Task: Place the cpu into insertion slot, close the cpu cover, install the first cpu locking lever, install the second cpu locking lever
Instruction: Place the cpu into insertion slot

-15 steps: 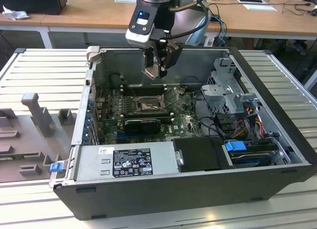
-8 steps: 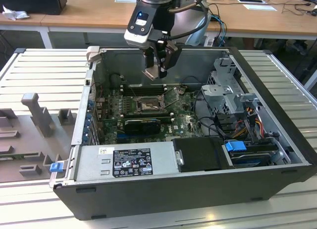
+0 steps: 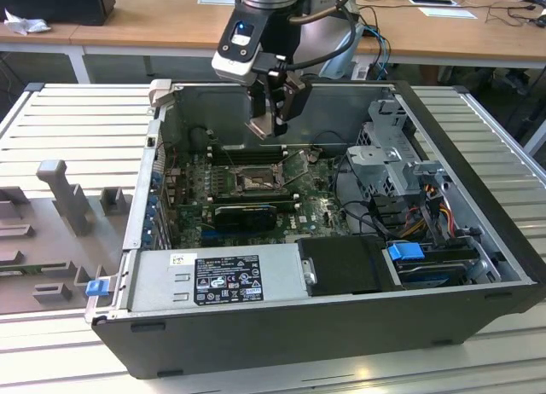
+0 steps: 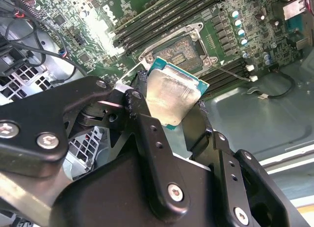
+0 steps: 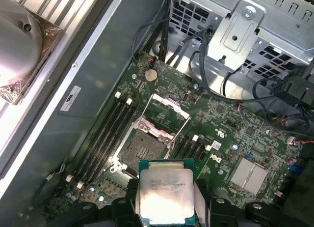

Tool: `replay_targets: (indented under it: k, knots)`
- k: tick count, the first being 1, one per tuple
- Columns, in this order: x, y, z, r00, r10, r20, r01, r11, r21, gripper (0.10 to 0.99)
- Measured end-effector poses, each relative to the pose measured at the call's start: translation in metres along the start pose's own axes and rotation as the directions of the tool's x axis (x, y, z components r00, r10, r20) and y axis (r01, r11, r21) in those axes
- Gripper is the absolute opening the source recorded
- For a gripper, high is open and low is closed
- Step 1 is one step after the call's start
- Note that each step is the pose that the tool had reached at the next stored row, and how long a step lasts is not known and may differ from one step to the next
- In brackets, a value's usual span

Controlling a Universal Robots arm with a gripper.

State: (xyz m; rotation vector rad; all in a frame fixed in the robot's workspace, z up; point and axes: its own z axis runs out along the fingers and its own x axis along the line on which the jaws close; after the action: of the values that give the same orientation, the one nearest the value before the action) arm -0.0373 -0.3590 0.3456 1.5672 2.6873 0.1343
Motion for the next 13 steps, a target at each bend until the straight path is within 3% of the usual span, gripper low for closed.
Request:
replay_targets:
  k: [9,13]
  knots:
    - [0.0000,-0.0002,0.0023,0.9991,0.043,0.0037,-0.043,0.9991,-0.001,0.529]
    - [-0.0001,-0.0004,0.0050,0.9927,0.120,0.0103,-0.120,0.9928,-0.003,0.529]
